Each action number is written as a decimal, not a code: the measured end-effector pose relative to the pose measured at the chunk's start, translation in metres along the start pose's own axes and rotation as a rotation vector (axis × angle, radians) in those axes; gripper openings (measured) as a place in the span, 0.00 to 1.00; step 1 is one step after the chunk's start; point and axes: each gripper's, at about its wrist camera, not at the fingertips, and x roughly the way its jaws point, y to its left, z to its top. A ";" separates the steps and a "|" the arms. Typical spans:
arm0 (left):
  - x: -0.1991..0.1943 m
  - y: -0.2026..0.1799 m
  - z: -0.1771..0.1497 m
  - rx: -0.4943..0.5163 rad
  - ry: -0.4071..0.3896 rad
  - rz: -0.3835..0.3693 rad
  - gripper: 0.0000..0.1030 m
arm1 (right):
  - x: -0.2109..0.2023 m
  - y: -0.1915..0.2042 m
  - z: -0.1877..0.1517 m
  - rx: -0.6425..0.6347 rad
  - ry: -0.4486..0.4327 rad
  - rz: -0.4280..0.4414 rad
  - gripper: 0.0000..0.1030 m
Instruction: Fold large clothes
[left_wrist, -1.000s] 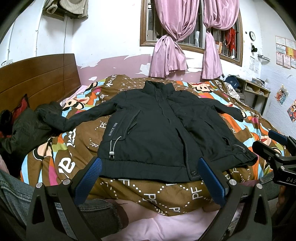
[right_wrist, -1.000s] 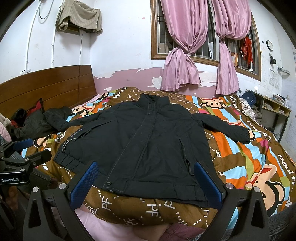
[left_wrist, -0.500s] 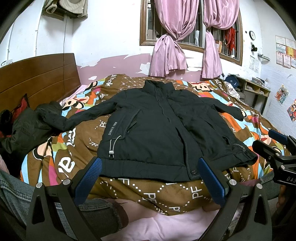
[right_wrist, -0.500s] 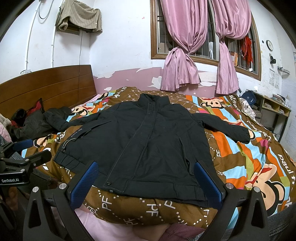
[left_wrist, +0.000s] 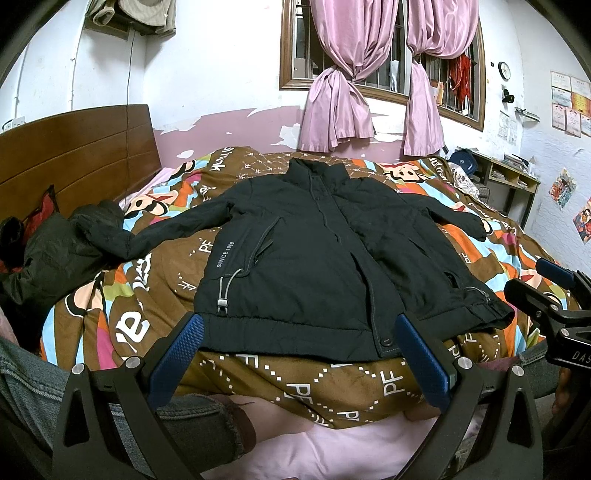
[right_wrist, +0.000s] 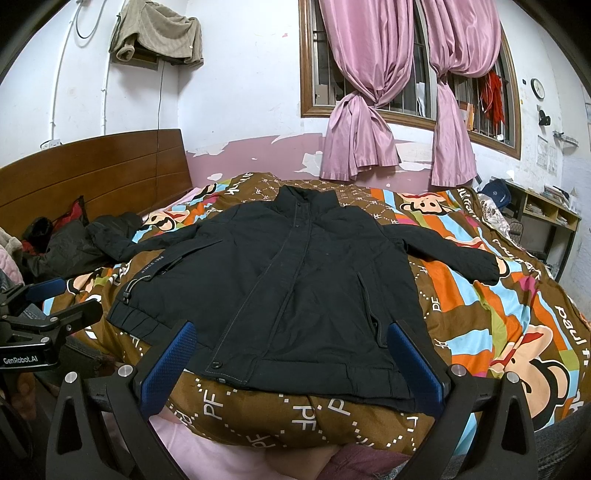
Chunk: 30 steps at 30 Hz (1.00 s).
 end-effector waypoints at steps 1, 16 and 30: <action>0.000 0.000 0.000 0.000 0.000 0.000 0.98 | 0.000 0.000 0.000 0.000 0.000 0.000 1.00; 0.000 0.002 -0.008 -0.004 0.004 0.003 0.98 | 0.003 0.008 0.005 0.002 0.002 0.000 1.00; 0.004 0.001 0.008 0.005 0.022 0.048 0.98 | 0.009 -0.003 0.028 0.053 0.013 -0.011 1.00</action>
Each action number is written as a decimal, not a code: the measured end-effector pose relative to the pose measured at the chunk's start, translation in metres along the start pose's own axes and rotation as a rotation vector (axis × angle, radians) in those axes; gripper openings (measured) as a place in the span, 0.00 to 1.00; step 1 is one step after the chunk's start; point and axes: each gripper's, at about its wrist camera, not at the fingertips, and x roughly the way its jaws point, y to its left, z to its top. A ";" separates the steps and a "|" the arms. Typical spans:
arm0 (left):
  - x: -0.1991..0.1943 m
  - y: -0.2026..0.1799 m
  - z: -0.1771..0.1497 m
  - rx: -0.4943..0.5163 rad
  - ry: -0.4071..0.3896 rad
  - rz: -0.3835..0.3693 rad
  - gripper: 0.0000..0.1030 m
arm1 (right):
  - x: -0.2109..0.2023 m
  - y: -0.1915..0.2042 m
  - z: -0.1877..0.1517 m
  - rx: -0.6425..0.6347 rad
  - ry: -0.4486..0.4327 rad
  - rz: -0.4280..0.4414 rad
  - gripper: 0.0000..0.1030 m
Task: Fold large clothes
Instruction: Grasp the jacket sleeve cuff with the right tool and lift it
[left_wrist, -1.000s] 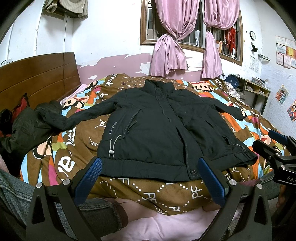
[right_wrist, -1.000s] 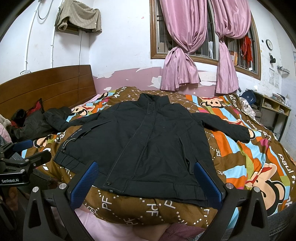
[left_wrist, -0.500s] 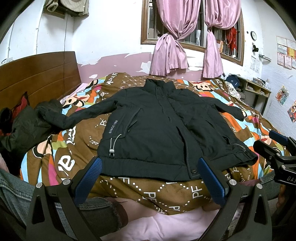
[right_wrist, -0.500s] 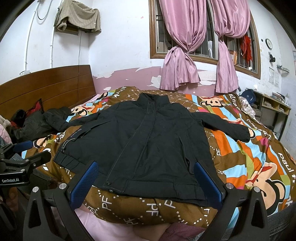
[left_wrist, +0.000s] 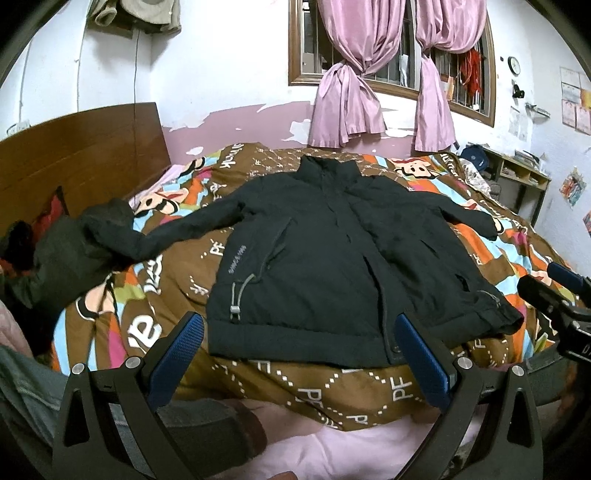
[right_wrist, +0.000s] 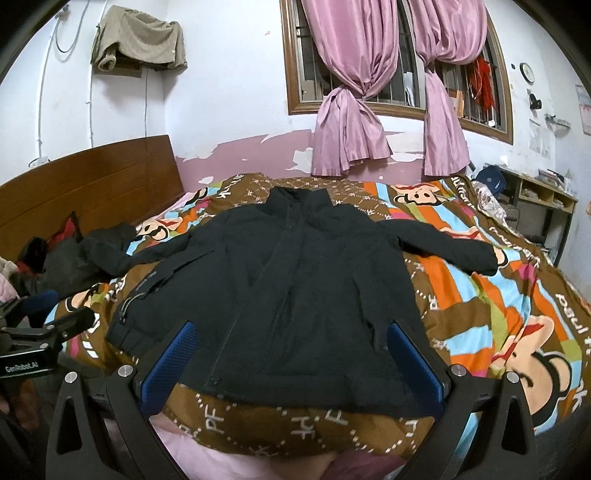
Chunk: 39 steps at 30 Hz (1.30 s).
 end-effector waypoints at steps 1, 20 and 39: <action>-0.001 0.000 0.003 0.001 -0.003 0.002 0.98 | 0.000 -0.001 0.006 -0.011 0.001 0.002 1.00; 0.066 0.038 0.139 0.086 0.082 -0.114 0.98 | 0.064 -0.082 0.193 0.037 0.135 -0.092 1.00; 0.236 -0.009 0.244 -0.037 0.136 -0.255 0.98 | 0.239 -0.318 0.186 0.397 0.151 -0.421 1.00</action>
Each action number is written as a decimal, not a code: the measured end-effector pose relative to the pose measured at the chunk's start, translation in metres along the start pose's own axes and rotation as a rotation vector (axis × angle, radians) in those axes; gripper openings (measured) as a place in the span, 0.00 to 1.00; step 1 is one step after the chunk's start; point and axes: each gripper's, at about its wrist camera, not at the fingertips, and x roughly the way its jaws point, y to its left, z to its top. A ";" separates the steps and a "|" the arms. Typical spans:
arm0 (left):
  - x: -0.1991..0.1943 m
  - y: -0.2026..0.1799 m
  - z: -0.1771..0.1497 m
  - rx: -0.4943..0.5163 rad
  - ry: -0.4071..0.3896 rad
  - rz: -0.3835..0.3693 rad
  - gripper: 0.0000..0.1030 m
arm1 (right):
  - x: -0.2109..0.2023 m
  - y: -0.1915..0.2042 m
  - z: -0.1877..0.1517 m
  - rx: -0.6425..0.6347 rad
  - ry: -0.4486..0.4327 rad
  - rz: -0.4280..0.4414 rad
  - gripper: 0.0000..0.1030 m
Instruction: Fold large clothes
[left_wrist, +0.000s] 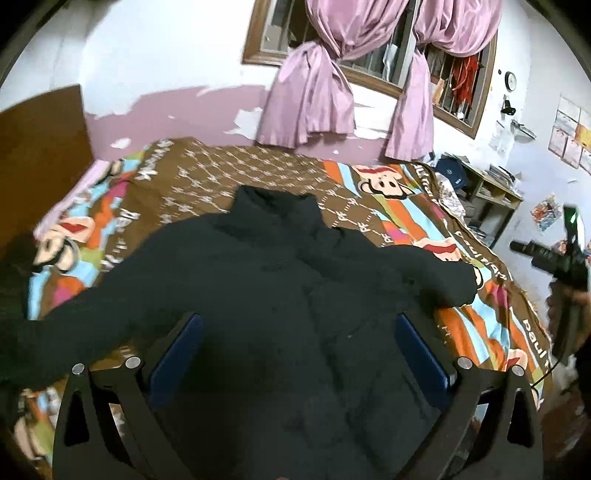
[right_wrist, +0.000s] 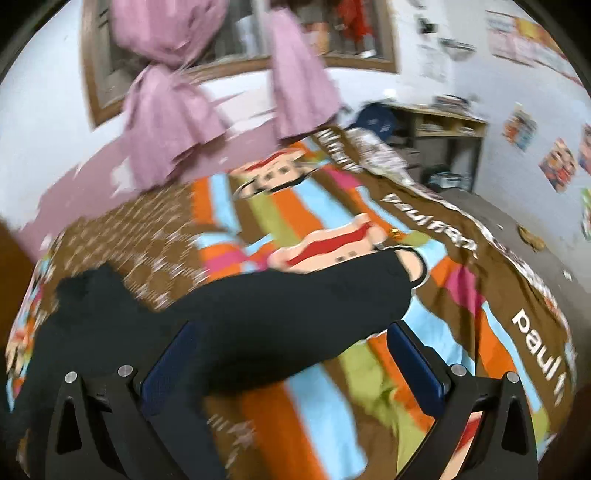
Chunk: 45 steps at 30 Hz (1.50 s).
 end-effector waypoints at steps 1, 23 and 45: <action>0.013 -0.003 0.002 -0.001 0.008 -0.012 0.98 | 0.013 -0.017 -0.007 0.034 -0.019 -0.011 1.00; 0.267 -0.050 0.003 -0.147 0.187 -0.165 0.98 | 0.182 -0.141 -0.091 0.859 0.218 0.268 0.99; 0.229 0.020 -0.056 -0.224 0.214 -0.261 0.98 | 0.071 0.021 0.015 0.201 -0.181 0.102 0.07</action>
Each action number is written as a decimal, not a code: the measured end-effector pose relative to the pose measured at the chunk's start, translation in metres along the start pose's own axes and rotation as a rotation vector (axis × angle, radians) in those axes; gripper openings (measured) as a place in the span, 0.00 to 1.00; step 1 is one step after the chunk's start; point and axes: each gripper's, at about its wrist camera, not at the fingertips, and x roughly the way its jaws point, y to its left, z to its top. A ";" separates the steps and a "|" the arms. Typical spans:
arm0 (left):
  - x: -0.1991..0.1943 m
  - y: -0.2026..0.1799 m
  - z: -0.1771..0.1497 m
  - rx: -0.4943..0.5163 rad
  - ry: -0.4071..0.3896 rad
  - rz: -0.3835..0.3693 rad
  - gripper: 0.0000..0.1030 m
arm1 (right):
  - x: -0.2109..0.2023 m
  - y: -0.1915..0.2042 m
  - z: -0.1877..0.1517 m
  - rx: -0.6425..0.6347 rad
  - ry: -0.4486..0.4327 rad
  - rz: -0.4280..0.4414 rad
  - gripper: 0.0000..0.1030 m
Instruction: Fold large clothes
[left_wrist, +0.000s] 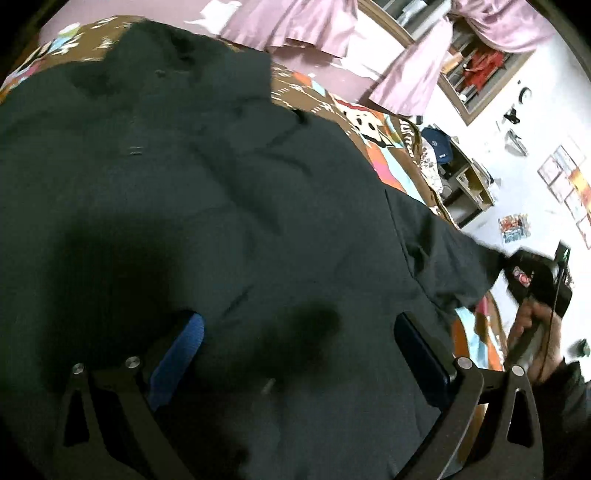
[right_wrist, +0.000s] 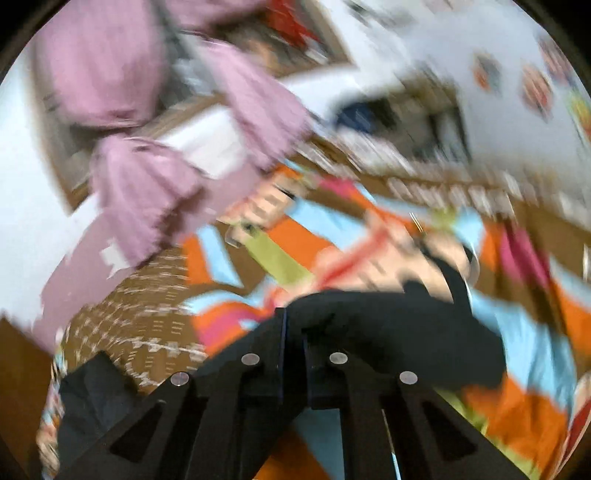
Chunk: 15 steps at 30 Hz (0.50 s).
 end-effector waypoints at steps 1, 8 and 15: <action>-0.019 0.011 -0.003 -0.010 -0.001 0.004 0.98 | -0.013 0.026 -0.001 -0.074 -0.039 0.030 0.07; -0.145 0.057 -0.015 -0.122 -0.073 0.037 0.98 | -0.068 0.203 -0.085 -0.669 -0.075 0.236 0.07; -0.210 0.082 -0.039 -0.248 -0.175 -0.017 0.98 | -0.085 0.257 -0.275 -1.417 0.118 0.328 0.07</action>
